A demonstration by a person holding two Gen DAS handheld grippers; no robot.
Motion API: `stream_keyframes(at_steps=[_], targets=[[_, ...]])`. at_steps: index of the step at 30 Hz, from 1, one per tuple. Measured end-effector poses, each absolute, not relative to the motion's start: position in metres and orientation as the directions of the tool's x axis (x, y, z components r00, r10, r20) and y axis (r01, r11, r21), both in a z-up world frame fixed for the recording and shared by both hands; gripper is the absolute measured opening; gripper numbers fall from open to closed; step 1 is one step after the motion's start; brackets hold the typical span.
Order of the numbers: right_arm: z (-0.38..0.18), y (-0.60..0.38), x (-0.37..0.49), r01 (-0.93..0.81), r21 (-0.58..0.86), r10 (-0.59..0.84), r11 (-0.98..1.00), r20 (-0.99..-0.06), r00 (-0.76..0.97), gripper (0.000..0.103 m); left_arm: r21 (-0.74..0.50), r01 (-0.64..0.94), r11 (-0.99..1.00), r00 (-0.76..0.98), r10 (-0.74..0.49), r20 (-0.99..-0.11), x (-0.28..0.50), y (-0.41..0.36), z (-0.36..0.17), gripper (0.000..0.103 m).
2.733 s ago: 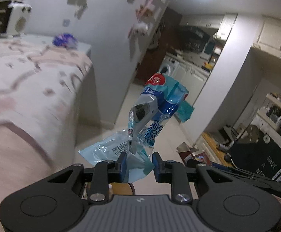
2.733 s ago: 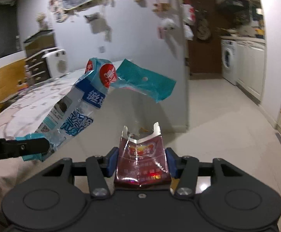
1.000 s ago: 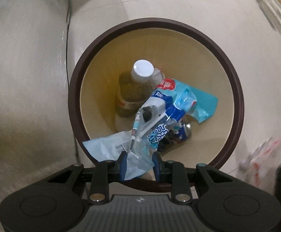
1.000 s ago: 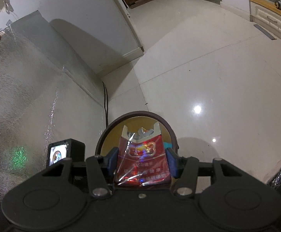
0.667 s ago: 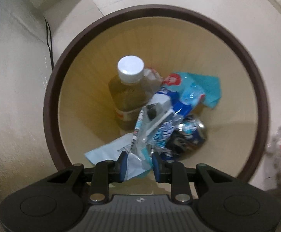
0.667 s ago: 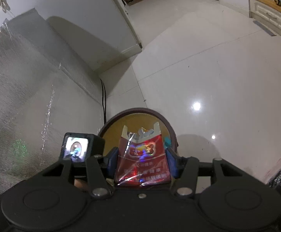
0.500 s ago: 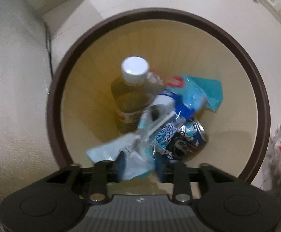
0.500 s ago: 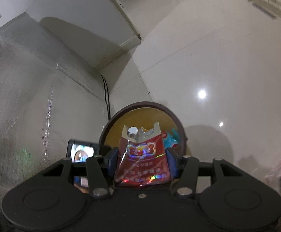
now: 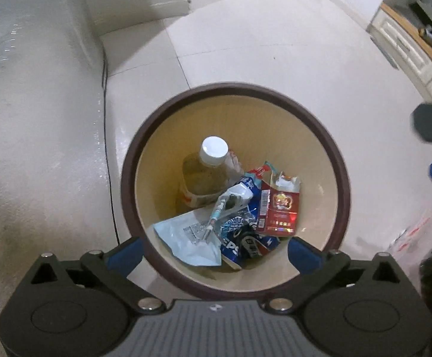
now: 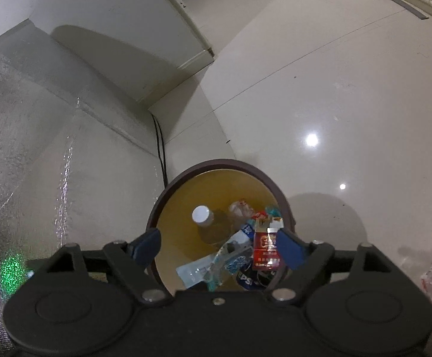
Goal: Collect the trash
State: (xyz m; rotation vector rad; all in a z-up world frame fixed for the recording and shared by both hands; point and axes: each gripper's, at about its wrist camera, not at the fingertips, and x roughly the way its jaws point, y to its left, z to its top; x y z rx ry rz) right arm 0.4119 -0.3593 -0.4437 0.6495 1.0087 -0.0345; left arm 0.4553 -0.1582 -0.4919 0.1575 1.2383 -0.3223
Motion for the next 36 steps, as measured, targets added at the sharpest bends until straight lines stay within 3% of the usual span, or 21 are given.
stream_keyframes(at_steps=[8, 14, 26, 36], targets=[[-0.427, -0.355, 0.404, 0.256, 0.427, 0.245, 0.867, -0.814, 0.527, 0.086, -0.044, 0.265, 0.963, 0.348, -0.138, -0.927, 0.432, -0.144, -0.447, 0.103], [-0.398, -0.347, 0.386, 0.190, 0.354, 0.206, 0.916, -0.820, 0.535, 0.094, -0.038, 0.228, 0.973, 0.389, -0.127, -0.912, 0.409, -0.135, -0.405, 0.103], [-0.295, -0.348, 0.324, 0.148, 0.303, 0.135, 0.941, -0.741, 0.658, 0.103, -0.094, 0.201, 0.975, 0.532, -0.189, -0.825, 0.343, -0.132, -0.295, 0.103], [-0.201, -0.350, 0.260, 0.112, 0.256, 0.085, 0.960, -0.652, 0.754, 0.103, -0.085, 0.217, 0.972, 0.637, -0.207, -0.742, 0.281, -0.130, -0.204, 0.103]])
